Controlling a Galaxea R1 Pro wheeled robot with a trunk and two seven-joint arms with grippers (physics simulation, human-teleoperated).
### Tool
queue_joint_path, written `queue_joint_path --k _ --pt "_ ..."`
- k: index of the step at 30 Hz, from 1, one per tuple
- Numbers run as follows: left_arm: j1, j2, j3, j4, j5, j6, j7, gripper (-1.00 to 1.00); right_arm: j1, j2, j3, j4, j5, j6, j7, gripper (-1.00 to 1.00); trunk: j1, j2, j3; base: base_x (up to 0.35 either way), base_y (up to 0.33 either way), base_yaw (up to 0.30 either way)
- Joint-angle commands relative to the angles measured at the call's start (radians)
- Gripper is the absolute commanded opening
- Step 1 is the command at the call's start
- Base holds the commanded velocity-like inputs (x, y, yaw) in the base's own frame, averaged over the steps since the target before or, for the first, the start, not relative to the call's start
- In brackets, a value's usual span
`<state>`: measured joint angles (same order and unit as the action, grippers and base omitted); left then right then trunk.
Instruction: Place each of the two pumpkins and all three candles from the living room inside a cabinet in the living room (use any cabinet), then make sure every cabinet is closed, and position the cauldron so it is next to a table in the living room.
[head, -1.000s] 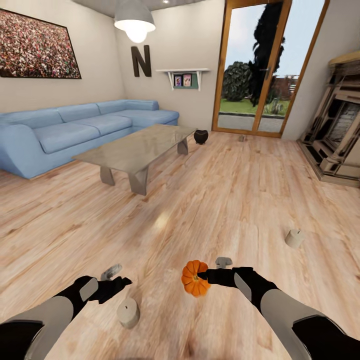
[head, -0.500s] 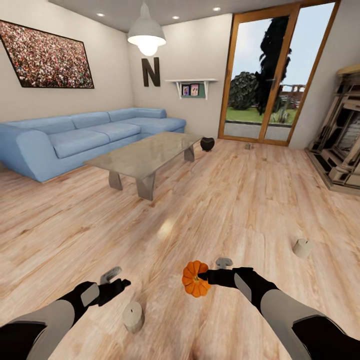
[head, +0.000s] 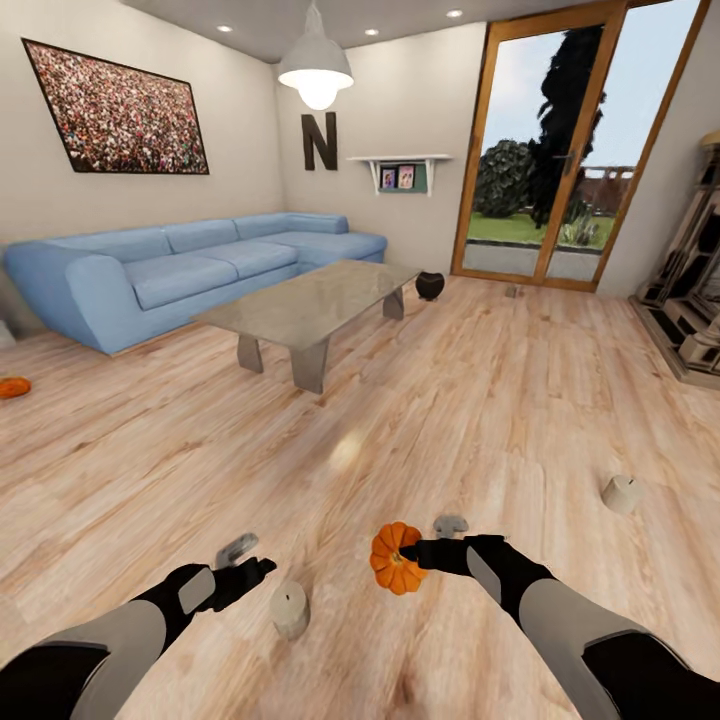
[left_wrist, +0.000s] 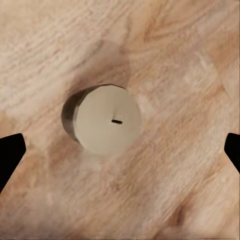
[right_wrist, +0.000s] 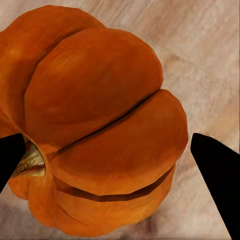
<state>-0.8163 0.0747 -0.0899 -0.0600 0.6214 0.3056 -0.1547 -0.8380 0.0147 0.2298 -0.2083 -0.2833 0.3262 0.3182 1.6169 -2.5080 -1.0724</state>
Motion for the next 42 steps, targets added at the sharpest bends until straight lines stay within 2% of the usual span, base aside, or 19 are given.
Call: queue_joint_path --k 1,12,21,42 --pt "0.000 0.001 -0.008 -0.001 0.009 0.004 -0.002 1.00 -0.001 0.000 0.006 -0.001 -0.012 0.006 -0.001 -1.00 -0.001 0.000 -0.001 -0.239 0.193 0.105" --pt "0.000 -0.002 -0.008 0.000 0.009 -0.051 -0.002 1.00 0.000 0.001 0.005 0.000 -0.012 0.005 -0.002 -1.00 -0.001 0.000 -0.002 -0.176 0.132 0.009" --pt "0.000 -0.003 -0.008 0.001 0.010 -0.054 -0.001 1.00 0.000 0.001 0.006 -0.002 -0.013 0.003 0.001 -1.00 -0.001 0.000 -0.002 -0.003 0.015 0.016" --pt "0.000 -0.003 -0.008 0.014 0.009 -0.054 0.000 1.00 0.000 0.001 0.006 -0.003 -0.011 0.005 0.001 -1.00 -0.001 0.000 -0.003 0.000 0.273 0.275"
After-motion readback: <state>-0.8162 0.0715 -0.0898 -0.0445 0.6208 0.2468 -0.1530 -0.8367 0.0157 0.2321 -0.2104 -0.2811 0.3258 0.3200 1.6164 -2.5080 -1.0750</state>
